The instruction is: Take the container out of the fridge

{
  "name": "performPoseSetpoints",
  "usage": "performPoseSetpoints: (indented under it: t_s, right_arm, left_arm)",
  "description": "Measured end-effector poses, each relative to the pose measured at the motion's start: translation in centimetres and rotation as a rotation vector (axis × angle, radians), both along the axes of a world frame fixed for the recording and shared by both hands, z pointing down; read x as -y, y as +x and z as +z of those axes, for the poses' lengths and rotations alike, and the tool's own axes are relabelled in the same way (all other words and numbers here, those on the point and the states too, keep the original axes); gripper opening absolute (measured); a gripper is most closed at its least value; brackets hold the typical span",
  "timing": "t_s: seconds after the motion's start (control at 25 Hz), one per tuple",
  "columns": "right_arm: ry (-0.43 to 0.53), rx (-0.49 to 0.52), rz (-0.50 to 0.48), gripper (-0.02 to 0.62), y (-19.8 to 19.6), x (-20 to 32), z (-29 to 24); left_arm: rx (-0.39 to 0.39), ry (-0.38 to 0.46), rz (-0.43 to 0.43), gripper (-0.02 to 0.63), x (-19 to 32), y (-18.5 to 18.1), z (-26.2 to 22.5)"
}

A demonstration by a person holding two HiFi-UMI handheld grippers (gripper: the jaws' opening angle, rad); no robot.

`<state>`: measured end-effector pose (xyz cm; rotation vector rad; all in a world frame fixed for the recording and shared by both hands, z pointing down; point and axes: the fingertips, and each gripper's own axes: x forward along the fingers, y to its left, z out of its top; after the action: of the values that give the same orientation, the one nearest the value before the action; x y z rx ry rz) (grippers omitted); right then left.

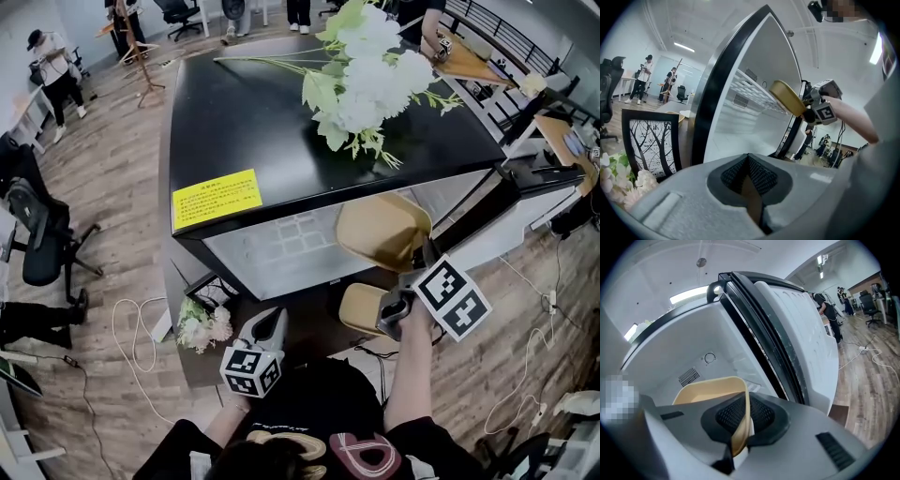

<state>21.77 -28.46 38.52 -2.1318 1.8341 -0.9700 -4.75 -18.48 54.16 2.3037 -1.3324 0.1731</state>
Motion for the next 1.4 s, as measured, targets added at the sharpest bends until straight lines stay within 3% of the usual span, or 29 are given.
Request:
performPoseSetpoints:
  t_s: [0.56, 0.96, 1.4]
  right_arm:
    - [-0.005, 0.026, 0.008, 0.025, 1.6, -4.2, 1.0]
    - [-0.004, 0.136, 0.007, 0.023, 3.7, -6.8, 2.8]
    - [-0.056, 0.089, 0.02, 0.023, 6.0, -9.3, 5.0]
  left_arm:
    - [0.011, 0.004, 0.053, 0.008, -0.4, 1.3, 0.0]
    - [0.016, 0.004, 0.114, 0.008, -0.5, 3.4, 0.1]
    - [0.001, 0.011, 0.143, 0.008, -0.5, 5.5, 0.2]
